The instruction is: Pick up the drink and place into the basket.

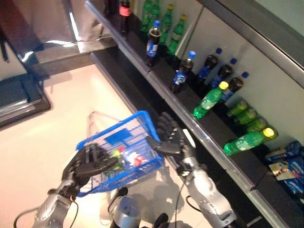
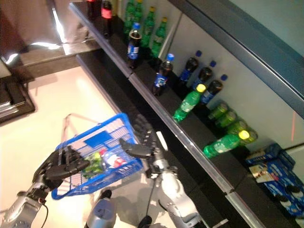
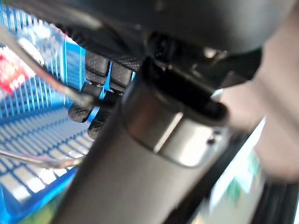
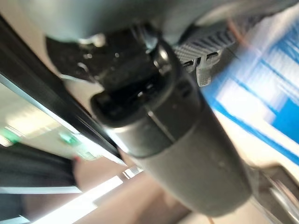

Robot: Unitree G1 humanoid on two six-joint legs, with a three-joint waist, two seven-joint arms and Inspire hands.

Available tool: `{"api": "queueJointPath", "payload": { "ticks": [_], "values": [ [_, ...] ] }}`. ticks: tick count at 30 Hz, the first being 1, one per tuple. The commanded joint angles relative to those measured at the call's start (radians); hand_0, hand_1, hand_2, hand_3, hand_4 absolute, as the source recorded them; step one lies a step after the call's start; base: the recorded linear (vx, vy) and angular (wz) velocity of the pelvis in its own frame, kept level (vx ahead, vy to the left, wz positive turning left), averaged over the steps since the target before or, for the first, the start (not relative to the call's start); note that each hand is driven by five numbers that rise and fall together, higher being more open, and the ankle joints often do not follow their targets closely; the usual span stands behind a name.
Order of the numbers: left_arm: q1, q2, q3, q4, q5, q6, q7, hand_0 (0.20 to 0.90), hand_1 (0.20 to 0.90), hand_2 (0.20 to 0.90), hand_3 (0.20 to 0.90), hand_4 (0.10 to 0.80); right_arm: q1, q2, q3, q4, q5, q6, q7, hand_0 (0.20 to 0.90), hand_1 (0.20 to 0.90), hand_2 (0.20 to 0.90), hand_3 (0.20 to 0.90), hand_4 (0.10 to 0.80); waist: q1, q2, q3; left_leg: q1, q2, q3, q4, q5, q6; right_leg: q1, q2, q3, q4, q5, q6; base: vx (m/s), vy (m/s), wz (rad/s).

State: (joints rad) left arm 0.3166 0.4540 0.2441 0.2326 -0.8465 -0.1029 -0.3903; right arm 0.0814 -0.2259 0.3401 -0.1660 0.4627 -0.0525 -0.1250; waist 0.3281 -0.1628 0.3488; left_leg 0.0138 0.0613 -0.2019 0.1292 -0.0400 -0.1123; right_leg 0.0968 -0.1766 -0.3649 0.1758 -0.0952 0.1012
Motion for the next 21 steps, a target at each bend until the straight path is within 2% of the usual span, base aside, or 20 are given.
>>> {"api": "queueJointPath", "payload": {
  "ticks": [1,5,6,7,8,9,11,13,14,17,19,20,21],
  "values": [
    [-0.078,0.039,0.201,-0.125,-0.137,-0.375,-0.069,0.300,0.300,0.300,0.200,0.100,0.038,-0.114,-0.025,-0.015,0.137,-0.137,0.186,0.900,0.900,0.900,0.900,0.800,-0.024,0.075,-0.177,-0.039,-0.016,0.068,-0.023,0.088,0.023,0.091,0.035,-0.026,-0.036,0.001,-0.014,0.035,0.092,-0.19],
    [-0.057,-0.003,0.175,-0.033,-0.139,-0.403,-0.055,0.300,0.300,0.300,0.200,0.100,0.072,-0.111,-0.040,0.008,0.254,-0.128,0.319,0.900,0.900,0.900,0.900,0.800,-0.049,0.083,-0.193,-0.025,-0.015,0.098,-0.026,0.079,0.028,0.093,0.024,0.002,-0.070,0.022,-0.004,0.022,0.129,-0.20],
    [-0.045,-0.027,0.162,0.002,-0.139,-0.421,-0.036,0.300,0.300,0.300,0.200,0.100,0.090,-0.114,-0.049,0.020,0.291,-0.102,0.407,0.900,0.900,0.900,0.900,0.800,-0.066,0.089,-0.199,-0.021,-0.016,0.119,-0.020,0.069,0.032,0.089,0.015,0.021,-0.087,0.033,0.003,-0.008,0.131,-0.26],
    [-0.044,-0.031,0.160,0.005,-0.137,-0.426,-0.033,0.300,0.300,0.300,0.200,0.100,0.093,-0.115,-0.049,0.021,0.296,-0.099,0.420,0.900,0.900,0.900,0.900,0.800,-0.067,0.090,-0.200,-0.021,-0.016,0.123,-0.019,0.067,0.033,0.088,0.014,0.024,-0.090,0.035,0.005,-0.014,0.185,-0.30],
    [-0.036,-0.047,0.149,0.015,-0.138,-0.428,-0.013,0.300,0.300,0.300,0.200,0.100,0.103,-0.116,-0.049,0.026,0.341,-0.077,0.483,0.900,0.900,0.900,0.900,0.800,-0.075,0.092,-0.202,-0.021,-0.019,0.137,-0.010,0.057,0.037,0.085,0.004,0.037,-0.102,0.044,0.013,-0.005,0.187,-0.28],
    [-0.026,-0.062,0.139,0.034,-0.135,-0.433,0.005,0.300,0.300,0.300,0.200,0.100,0.115,-0.105,-0.051,0.041,0.403,-0.041,0.584,0.900,0.900,0.900,0.900,0.800,-0.084,0.093,-0.206,-0.020,-0.024,0.158,0.003,0.042,0.043,0.083,-0.010,0.054,-0.118,0.058,0.028,-0.002,0.192,-0.24],
    [-0.022,-0.072,0.128,0.048,-0.120,-0.437,0.026,0.300,0.300,0.300,0.200,0.100,0.119,-0.095,-0.050,0.054,0.443,-0.014,0.646,0.900,0.900,0.900,0.900,0.800,-0.090,0.094,-0.209,-0.018,-0.029,0.176,0.013,0.029,0.050,0.083,-0.022,0.067,-0.129,0.068,0.040,0.011,0.184,-0.33],
    [-0.022,-0.087,0.094,0.076,-0.100,-0.441,0.067,0.300,0.300,0.300,0.200,0.100,0.123,-0.079,-0.050,0.076,0.474,0.020,0.691,0.900,0.900,0.900,0.900,0.800,-0.101,0.094,-0.214,-0.019,-0.044,0.211,0.032,0.002,0.073,0.077,-0.054,0.088,-0.144,0.088,0.073,0.010,0.251,-0.32],
    [-0.022,-0.090,0.086,0.083,-0.091,-0.445,0.080,0.300,0.300,0.300,0.200,0.100,0.125,-0.074,-0.051,0.084,0.474,0.024,0.690,0.900,0.900,0.900,0.900,0.800,-0.103,0.095,-0.216,-0.020,-0.046,0.219,0.035,-0.004,0.078,0.073,-0.062,0.091,-0.144,0.093,0.081,-0.019,0.249,-0.38],
    [-0.043,-0.096,0.055,0.106,-0.117,-0.462,0.169,0.300,0.300,0.300,0.200,0.100,0.150,-0.050,-0.064,0.170,0.406,0.021,0.716,0.900,0.900,0.900,0.900,0.800,-0.128,0.090,-0.212,-0.023,-0.068,0.256,0.021,-0.019,0.110,0.022,-0.119,0.099,-0.142,0.191,0.106,-0.089,0.208,-0.38],
    [-0.060,-0.114,0.063,0.114,-0.236,-0.465,0.178,0.300,0.300,0.300,0.200,0.100,0.157,-0.041,-0.065,0.236,0.366,0.008,0.717,0.900,0.900,0.900,0.900,0.800,-0.137,0.087,-0.212,-0.027,-0.068,0.277,0.002,-0.011,0.120,-0.010,-0.108,0.097,-0.098,0.193,0.104,-0.156,0.123,-0.29],
    [-0.079,-0.130,0.064,0.134,-0.246,-0.474,0.204,0.300,0.300,0.300,0.200,0.100,0.158,-0.031,-0.069,0.276,0.350,0.004,0.688,0.900,0.900,0.900,0.900,0.800,-0.151,0.087,-0.209,-0.030,-0.077,0.269,-0.010,-0.006,0.134,-0.029,-0.072,0.122,-0.045,0.164,0.097,-0.144,0.123,-0.32],
    [-0.101,-0.138,0.057,0.166,-0.247,-0.476,0.214,0.300,0.300,0.300,0.200,0.100,0.168,-0.024,-0.076,0.307,0.339,0.001,0.661,0.900,0.900,0.900,0.900,0.800,-0.169,0.084,-0.214,-0.037,-0.091,0.245,-0.033,0.007,0.146,-0.043,-0.018,0.153,-0.011,0.127,0.085,-0.103,0.112,-0.24]
  ]
}}
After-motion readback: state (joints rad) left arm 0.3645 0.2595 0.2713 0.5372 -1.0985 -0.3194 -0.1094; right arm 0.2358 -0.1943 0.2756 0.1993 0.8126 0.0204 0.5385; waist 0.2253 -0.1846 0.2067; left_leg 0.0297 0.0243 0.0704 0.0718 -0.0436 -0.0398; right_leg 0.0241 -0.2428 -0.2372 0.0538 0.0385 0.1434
